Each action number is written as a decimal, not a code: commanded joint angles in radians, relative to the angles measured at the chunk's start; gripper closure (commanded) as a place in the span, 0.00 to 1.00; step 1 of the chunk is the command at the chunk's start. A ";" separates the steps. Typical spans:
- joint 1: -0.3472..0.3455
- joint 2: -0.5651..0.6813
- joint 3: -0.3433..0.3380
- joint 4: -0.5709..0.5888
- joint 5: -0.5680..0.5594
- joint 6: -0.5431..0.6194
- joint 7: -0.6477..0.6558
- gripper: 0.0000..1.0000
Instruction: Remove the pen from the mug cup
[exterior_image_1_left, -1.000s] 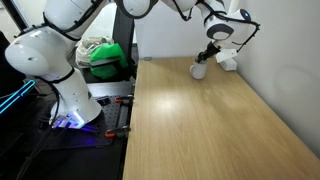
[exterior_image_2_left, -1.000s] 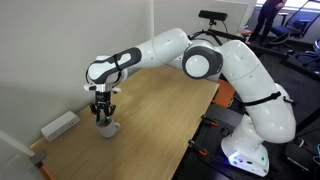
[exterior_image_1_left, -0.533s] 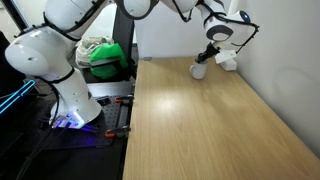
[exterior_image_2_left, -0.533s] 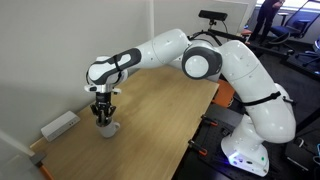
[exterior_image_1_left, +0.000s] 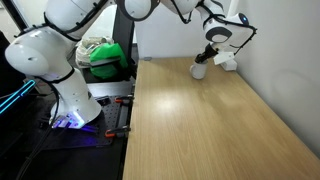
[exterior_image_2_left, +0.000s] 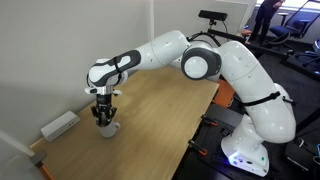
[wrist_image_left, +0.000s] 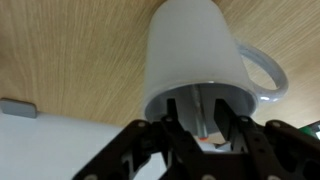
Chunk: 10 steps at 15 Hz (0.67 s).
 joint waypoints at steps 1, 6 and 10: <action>-0.005 0.010 0.016 0.025 -0.032 -0.044 0.040 0.55; -0.005 0.016 0.020 0.032 -0.038 -0.071 0.038 0.54; -0.004 0.019 0.018 0.037 -0.041 -0.078 0.042 0.52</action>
